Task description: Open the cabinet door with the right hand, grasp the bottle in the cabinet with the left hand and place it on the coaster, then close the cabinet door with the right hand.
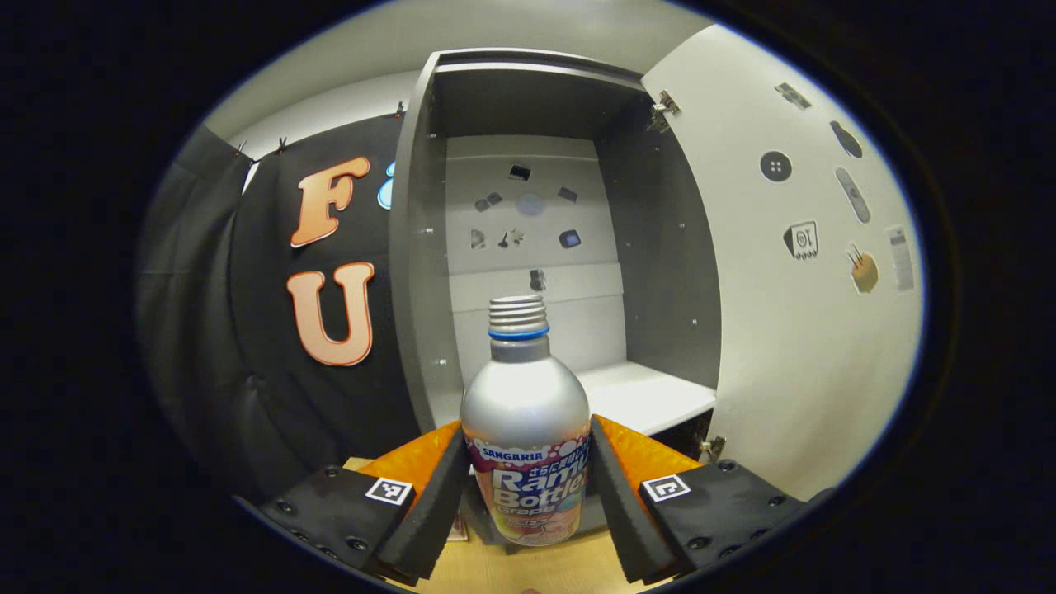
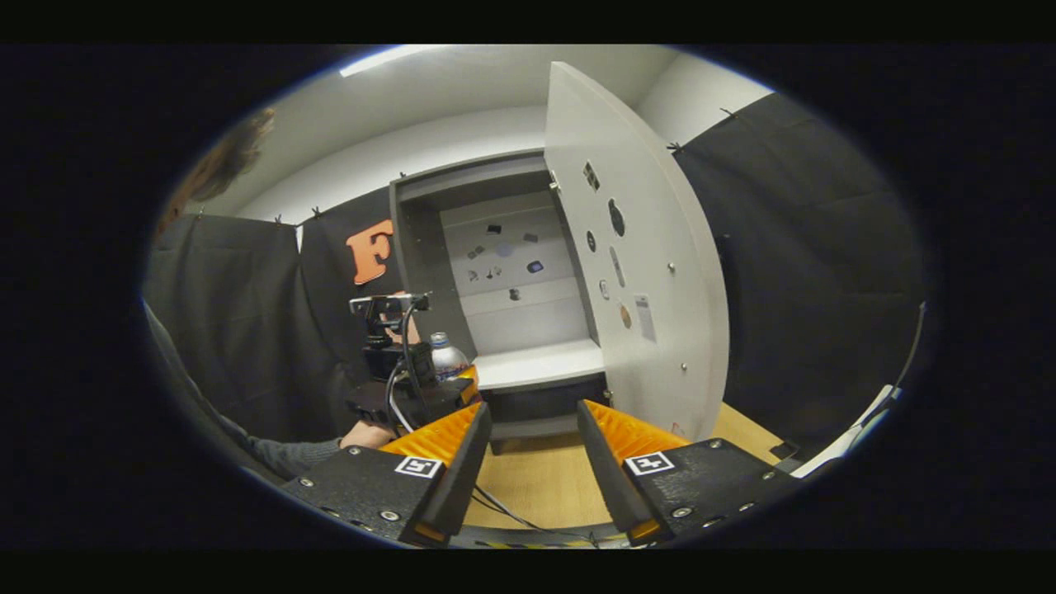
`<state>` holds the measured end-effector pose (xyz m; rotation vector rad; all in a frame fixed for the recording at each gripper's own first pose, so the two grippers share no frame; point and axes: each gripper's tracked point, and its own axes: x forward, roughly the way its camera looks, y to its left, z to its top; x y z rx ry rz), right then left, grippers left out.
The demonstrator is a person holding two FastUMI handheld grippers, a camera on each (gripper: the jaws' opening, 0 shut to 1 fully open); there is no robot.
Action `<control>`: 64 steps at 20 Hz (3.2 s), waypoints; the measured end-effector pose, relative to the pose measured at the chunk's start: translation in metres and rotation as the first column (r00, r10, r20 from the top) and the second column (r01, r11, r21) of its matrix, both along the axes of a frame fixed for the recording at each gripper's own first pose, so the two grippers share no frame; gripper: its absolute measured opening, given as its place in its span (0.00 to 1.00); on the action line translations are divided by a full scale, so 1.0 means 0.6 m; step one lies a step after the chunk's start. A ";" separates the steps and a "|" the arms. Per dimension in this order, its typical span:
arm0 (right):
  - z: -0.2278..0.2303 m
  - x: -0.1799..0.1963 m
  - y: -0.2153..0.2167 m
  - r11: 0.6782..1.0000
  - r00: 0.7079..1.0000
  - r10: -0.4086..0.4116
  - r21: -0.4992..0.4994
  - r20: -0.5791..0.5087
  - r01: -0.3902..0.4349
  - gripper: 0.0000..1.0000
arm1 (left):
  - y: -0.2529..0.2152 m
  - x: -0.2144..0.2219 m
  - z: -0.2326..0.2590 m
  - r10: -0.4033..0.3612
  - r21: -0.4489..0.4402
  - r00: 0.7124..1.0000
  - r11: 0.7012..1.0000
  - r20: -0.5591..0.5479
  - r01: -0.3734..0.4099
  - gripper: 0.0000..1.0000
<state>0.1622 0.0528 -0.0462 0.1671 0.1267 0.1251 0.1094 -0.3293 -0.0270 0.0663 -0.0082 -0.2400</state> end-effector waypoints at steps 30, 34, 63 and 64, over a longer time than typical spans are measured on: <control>-0.241 0.032 0.065 0.989 0.925 0.144 0.035 -0.351 -0.141 0.70 | 0.180 -0.122 -0.502 0.189 0.102 0.908 0.982 -0.374 -0.162 0.87; -0.236 0.028 0.069 0.989 0.926 0.148 0.044 -0.346 -0.142 0.70 | 0.183 -0.146 -0.505 0.183 0.088 0.906 0.983 -0.381 -0.162 0.87; -0.002 -0.012 -0.094 0.999 0.999 -0.035 -0.017 -0.041 0.034 0.70 | 0.148 -0.161 -0.143 0.090 -0.015 0.990 0.996 -0.112 -0.092 0.94; 0.014 -0.013 -0.115 0.998 0.998 -0.055 -0.027 -0.025 0.054 0.70 | 0.144 -0.158 -0.126 0.087 -0.022 0.991 0.996 -0.098 -0.090 0.92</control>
